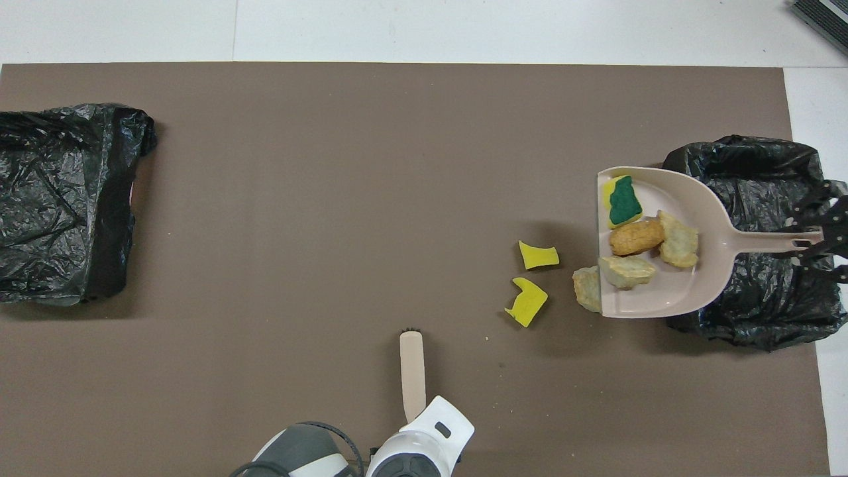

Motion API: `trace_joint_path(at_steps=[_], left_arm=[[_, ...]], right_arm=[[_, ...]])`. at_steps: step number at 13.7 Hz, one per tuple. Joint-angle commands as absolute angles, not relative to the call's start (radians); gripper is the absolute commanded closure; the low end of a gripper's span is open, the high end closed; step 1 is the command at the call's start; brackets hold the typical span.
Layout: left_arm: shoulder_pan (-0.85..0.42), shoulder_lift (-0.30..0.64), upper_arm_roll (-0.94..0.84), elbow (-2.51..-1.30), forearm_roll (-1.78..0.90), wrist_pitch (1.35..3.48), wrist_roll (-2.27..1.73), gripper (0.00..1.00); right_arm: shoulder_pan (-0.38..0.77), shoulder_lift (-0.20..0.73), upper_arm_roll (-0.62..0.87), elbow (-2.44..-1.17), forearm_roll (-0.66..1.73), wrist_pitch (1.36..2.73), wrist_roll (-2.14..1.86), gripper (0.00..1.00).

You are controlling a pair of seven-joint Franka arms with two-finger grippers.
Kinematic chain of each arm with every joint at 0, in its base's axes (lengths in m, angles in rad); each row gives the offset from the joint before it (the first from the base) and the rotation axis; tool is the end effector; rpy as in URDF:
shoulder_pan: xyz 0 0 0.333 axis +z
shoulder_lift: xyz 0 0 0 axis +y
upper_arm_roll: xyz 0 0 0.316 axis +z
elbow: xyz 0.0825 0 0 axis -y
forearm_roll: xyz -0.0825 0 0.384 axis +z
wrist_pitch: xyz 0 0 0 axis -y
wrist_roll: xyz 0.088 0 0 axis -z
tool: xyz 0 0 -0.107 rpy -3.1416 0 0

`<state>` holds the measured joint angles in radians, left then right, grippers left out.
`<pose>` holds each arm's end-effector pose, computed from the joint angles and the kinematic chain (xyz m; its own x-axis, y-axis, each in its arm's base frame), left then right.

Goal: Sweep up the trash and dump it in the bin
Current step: 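Carry the loaded dustpan with the right gripper over the nearby black bin, then tip the dustpan with the right gripper to dump trash into the bin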

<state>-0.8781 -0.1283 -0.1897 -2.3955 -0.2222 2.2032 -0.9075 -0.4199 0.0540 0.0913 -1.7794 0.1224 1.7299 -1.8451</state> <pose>0.2202 -0.4158 0.3609 0.9868 -0.0227 -0.1601 -0.0180 -0.9994 0.0309 0.5412 -0.1737 0.5094 0.0838 0.9857 0.1465 0.9949 -0.0746 -0.0672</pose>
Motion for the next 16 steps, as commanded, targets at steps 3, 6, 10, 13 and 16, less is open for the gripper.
trace_joint_path(at_steps=[3, 6, 10, 13, 16], left_arm=[[-0.925, -0.156, -0.176, -2.419, -0.219, 2.198, -0.930, 1.00], [-0.927, -0.149, -0.176, -2.419, -0.221, 2.210, -0.948, 1.00], [-0.927, -0.141, -0.176, -2.424, -0.225, 2.229, -0.963, 1.00], [-0.934, -0.130, -0.178, -2.425, -0.225, 2.246, -1.000, 1.00], [-0.934, -0.108, -0.178, -2.431, -0.225, 2.250, -0.996, 1.00]], right_arm=[[-0.546, 0.064, 0.097, -1.752, 0.033, 1.784, -1.905, 1.00], [-0.555, 0.066, 0.054, -1.750, -0.023, 1.839, -1.914, 1.00], [-0.557, 0.066, 0.046, -1.750, -0.190, 1.900, -1.837, 1.00], [-0.542, 0.067, 0.049, -1.750, -0.300, 1.913, -1.757, 1.00], [-0.503, 0.067, 0.061, -1.750, -0.438, 1.911, -1.649, 1.00]])
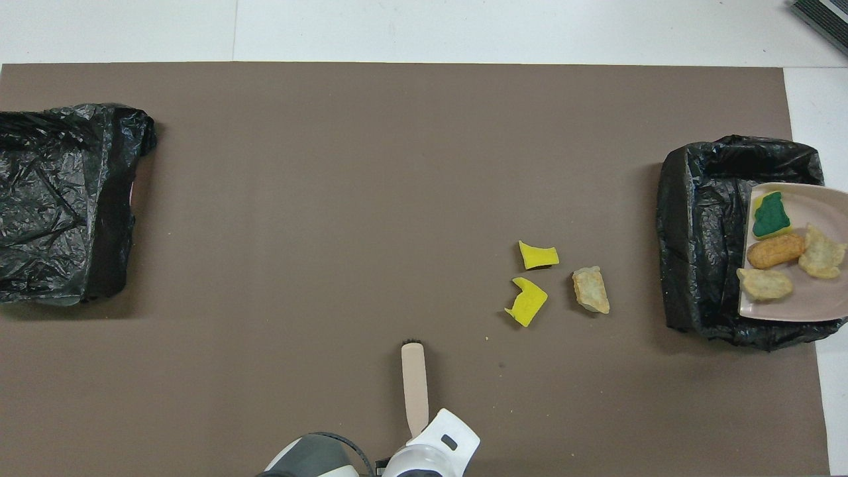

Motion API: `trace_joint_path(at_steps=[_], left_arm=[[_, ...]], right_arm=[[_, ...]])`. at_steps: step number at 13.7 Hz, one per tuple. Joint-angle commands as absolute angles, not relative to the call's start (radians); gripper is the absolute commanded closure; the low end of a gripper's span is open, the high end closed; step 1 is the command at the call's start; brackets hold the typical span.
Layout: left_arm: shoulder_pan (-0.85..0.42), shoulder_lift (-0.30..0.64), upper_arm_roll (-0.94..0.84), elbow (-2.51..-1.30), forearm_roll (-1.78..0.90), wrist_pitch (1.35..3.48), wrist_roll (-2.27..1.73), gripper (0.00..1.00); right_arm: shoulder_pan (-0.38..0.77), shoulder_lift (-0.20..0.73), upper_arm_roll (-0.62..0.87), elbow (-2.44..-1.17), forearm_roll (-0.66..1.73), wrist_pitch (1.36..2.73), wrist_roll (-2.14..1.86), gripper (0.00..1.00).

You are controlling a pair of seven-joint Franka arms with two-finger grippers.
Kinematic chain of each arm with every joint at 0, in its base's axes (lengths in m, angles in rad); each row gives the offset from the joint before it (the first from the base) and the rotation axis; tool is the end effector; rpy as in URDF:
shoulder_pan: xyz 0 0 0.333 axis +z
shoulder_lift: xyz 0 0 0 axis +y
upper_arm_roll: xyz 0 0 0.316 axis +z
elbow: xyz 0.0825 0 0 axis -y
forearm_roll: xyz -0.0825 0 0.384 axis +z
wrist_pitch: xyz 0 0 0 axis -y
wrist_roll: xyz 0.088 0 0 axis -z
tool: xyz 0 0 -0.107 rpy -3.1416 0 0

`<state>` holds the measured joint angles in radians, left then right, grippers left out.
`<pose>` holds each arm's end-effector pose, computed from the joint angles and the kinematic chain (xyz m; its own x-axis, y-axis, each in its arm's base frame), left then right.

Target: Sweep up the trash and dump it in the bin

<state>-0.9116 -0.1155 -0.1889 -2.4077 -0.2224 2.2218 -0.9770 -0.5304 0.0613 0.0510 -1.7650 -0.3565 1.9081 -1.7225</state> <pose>0.2065 -0.4213 0.3513 0.9862 0.0185 -0.1646 0.0211 -0.9997 0.0138 0.5131 -0.2957 0.5310 0.2095 0.9167 -0.3403 0.9757 -0.2190 0.0107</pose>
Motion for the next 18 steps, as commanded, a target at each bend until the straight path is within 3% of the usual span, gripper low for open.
trace_joint_path(at_steps=[1, 2, 4, 5, 6, 14, 18], left_arm=[[-0.933, -0.100, -0.176, -2.430, -0.225, 2.256, -1.000, 0.86], [-0.931, -0.095, -0.176, -2.424, -0.225, 2.256, -0.993, 0.60], [-0.917, -0.091, -0.175, -2.402, -0.225, 2.246, -0.976, 0.39], [-0.902, -0.094, -0.170, -2.382, -0.225, 2.238, -0.951, 0.07], [-0.869, -0.091, -0.169, -2.358, -0.222, 2.235, -0.916, 0.00], [-0.467, -0.087, -0.167, -2.110, -0.104, 2.051, -0.458, 0.00], [-0.298, -0.062, -0.166, -1.891, -0.077, 1.917, -0.296, 0.00]], right_arm=[[-0.476, 0.064, 0.061, -1.750, -0.493, 1.908, -1.625, 1.00], [-0.448, 0.063, 0.061, -1.750, -0.549, 1.907, -1.599, 1.00], [-0.413, 0.063, 0.061, -1.752, -0.645, 1.899, -1.521, 1.00], [-0.408, 0.061, 0.063, -1.755, -0.672, 1.899, -1.510, 1.00], [-0.408, 0.061, 0.064, -1.753, -0.687, 1.901, -1.509, 1.00], [-0.316, 0.015, 0.089, -1.749, -0.794, 1.822, -1.546, 1.00], [-0.311, 0.015, 0.100, -1.717, -0.782, 1.801, -1.560, 1.00]])
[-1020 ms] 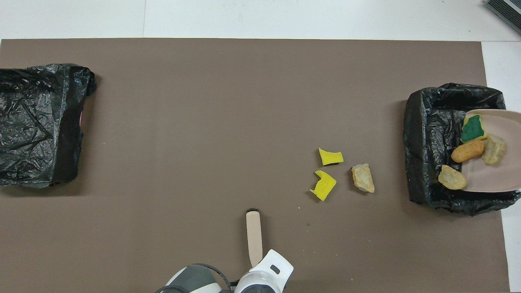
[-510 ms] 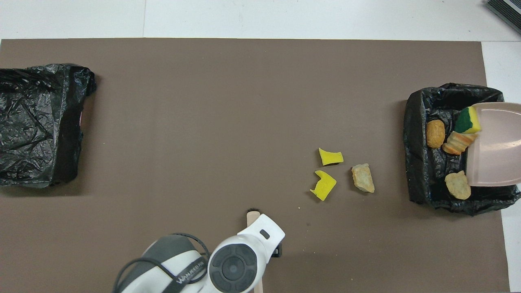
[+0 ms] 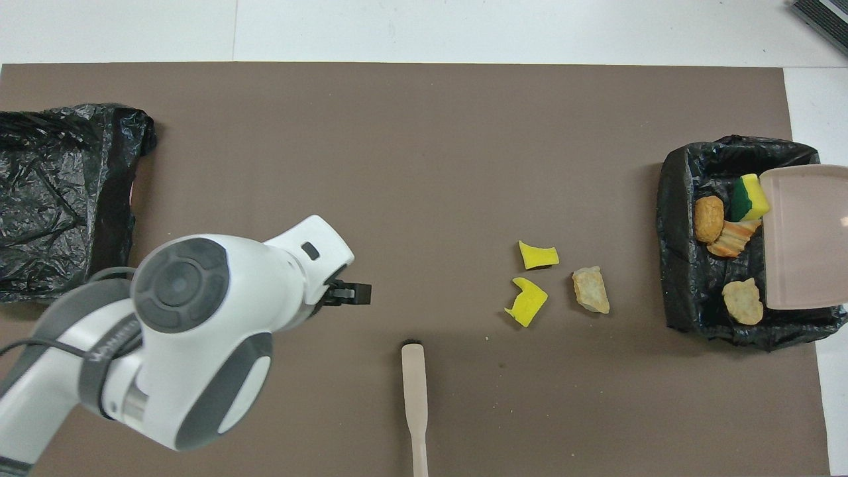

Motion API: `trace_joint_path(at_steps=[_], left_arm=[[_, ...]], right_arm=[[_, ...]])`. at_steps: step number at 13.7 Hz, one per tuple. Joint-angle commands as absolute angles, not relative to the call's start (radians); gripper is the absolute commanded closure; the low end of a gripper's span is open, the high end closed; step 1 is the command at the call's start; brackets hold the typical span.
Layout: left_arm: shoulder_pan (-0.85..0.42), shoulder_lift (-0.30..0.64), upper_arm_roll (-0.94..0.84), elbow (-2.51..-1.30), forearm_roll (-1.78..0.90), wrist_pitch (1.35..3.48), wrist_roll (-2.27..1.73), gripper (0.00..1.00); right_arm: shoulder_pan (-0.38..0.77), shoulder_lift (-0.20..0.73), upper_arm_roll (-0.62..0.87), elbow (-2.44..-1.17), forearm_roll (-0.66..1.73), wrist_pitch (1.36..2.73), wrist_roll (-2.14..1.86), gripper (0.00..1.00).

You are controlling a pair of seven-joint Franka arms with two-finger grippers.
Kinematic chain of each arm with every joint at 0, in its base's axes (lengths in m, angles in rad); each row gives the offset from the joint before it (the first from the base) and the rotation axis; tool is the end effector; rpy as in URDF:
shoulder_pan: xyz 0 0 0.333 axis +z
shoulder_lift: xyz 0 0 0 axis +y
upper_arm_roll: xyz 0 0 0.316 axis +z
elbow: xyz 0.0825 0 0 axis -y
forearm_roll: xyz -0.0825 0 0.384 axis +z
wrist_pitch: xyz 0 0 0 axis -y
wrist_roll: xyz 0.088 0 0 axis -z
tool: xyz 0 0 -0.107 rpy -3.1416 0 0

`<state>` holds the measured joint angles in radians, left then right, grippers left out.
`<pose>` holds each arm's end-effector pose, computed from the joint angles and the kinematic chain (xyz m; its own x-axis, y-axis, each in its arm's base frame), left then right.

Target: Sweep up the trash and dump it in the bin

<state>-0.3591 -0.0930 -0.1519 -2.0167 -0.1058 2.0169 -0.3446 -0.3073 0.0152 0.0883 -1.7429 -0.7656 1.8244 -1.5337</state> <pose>0.4666 -0.2710 0.5013 0.9910 -0.1215 0.0563 -0.1271 -0.9857 0.1106 0.5529 -0.1813 0.5786 0.0680 0.7305 -0.6795 0.9972 -0.0714 0.0230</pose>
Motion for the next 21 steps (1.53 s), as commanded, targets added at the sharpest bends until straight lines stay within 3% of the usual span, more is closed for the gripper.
trace_joint_path(at_steps=[1, 6, 10, 16, 21], left_arm=[[-0.270, -0.045, -0.164, -1.818, -0.077, 1.846, -0.278, 0.00], [-0.103, -0.040, -0.156, -1.596, -0.078, 1.564, -0.138, 0.00], [0.017, -0.009, -0.150, -1.484, -0.077, 1.470, -0.005, 0.00], [0.020, 0.026, -0.094, -1.420, -0.077, 1.430, -0.003, 0.00], [-0.051, 0.028, 0.005, -1.419, -0.077, 1.428, 0.009, 0.00]], right_arm=[[-0.307, 0.015, 0.104, -1.717, -0.799, 1.796, -1.554, 1.00], [-0.275, 0.034, 0.121, -1.603, -0.790, 1.677, -1.560, 1.00], [-0.279, 0.110, 0.182, -1.444, -0.637, 1.571, -1.563, 1.00], [-0.281, 0.109, 0.186, -1.494, -0.297, 1.629, -1.439, 1.00], [-0.293, 0.180, 0.187, -1.544, -0.189, 1.728, -1.408, 1.00]])
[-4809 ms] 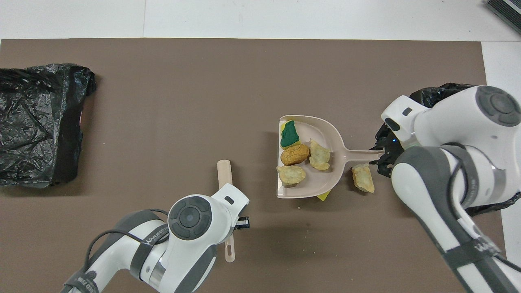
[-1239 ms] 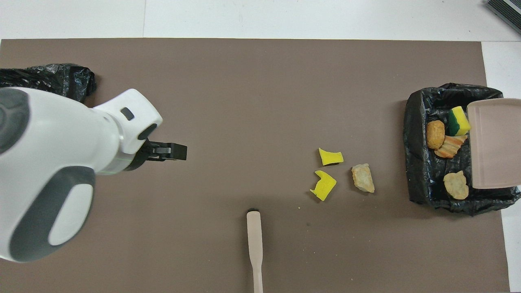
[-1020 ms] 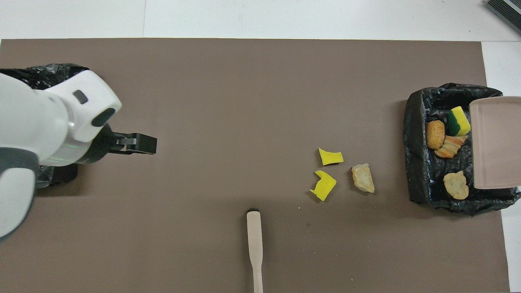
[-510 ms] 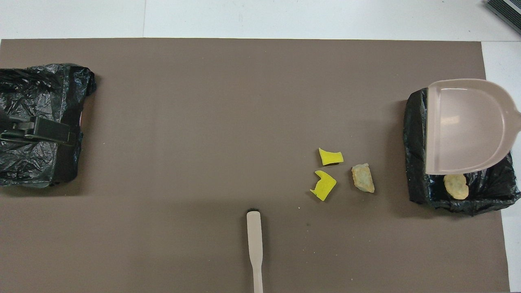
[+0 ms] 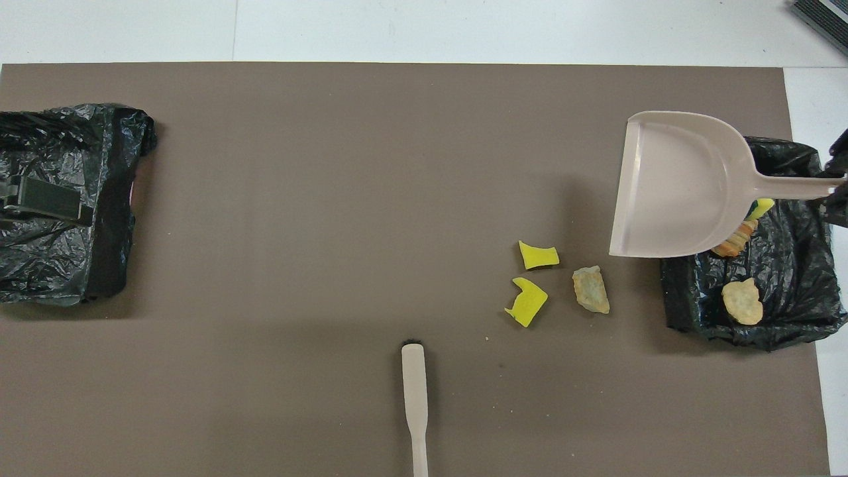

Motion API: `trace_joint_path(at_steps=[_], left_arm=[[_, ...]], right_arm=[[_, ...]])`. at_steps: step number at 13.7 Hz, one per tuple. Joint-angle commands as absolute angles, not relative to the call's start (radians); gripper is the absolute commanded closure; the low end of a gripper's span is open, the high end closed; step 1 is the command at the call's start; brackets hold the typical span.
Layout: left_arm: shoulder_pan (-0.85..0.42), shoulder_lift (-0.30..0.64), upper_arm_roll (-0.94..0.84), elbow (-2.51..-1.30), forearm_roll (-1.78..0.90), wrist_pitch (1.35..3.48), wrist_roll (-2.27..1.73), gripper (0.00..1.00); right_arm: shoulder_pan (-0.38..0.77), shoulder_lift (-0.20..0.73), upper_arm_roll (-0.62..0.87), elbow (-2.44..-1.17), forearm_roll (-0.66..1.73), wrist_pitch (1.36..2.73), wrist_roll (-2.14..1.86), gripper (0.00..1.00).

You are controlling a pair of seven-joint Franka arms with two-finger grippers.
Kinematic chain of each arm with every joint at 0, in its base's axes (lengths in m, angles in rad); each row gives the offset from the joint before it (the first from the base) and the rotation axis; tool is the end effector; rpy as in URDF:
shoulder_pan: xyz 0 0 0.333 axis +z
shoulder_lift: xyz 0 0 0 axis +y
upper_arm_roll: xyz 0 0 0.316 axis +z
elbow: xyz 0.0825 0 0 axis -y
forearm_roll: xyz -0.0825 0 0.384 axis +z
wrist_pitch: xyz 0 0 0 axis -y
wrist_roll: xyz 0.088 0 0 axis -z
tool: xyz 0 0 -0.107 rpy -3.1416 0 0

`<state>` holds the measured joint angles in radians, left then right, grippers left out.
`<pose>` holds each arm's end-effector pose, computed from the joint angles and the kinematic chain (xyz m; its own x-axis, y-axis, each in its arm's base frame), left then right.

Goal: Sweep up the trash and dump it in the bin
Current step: 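Lift the empty dustpan out of the bin with the right gripper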

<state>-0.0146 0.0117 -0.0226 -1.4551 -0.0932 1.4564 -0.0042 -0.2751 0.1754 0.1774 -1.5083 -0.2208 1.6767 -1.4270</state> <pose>0.5456 -0.0311 0.6625 0.9990 -0.0436 -0.0103 -0.0425 -0.9948 0.0928 0.6082 -0.0898 0.5641 0.2165 0.9583 -0.1865 0.9761 -0.2165 0.0208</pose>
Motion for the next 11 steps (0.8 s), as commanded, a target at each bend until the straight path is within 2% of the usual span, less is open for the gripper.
trace_joint_path(at_steps=[1, 4, 7, 9, 11], left_arm=[[-0.054, 0.026, 0.015, -1.419, -0.077, 1.436, 0.046, 0.00], [-0.075, 0.006, 0.046, -1.427, -0.071, 1.424, 0.097, 0.00], [-0.078, -0.055, 0.044, -1.514, -0.048, 1.422, 0.098, 0.00], [-0.078, -0.087, 0.044, -1.568, -0.045, 1.430, 0.098, 0.00], [-0.075, -0.092, 0.044, -1.569, -0.023, 1.433, 0.098, 0.00]], right_arm=[[-0.281, 0.179, 0.186, -1.560, -0.187, 1.756, -1.413, 1.00], [-0.218, 0.170, 0.189, -1.584, -0.189, 1.770, -1.402, 1.00], [-0.187, 0.167, 0.192, -1.595, -0.178, 1.793, -1.385, 1.00], [-0.137, 0.164, 0.221, -1.591, -0.120, 1.798, -1.236, 1.00], [-0.042, 0.176, 0.225, -1.594, -0.082, 1.812, -1.015, 1.00]])
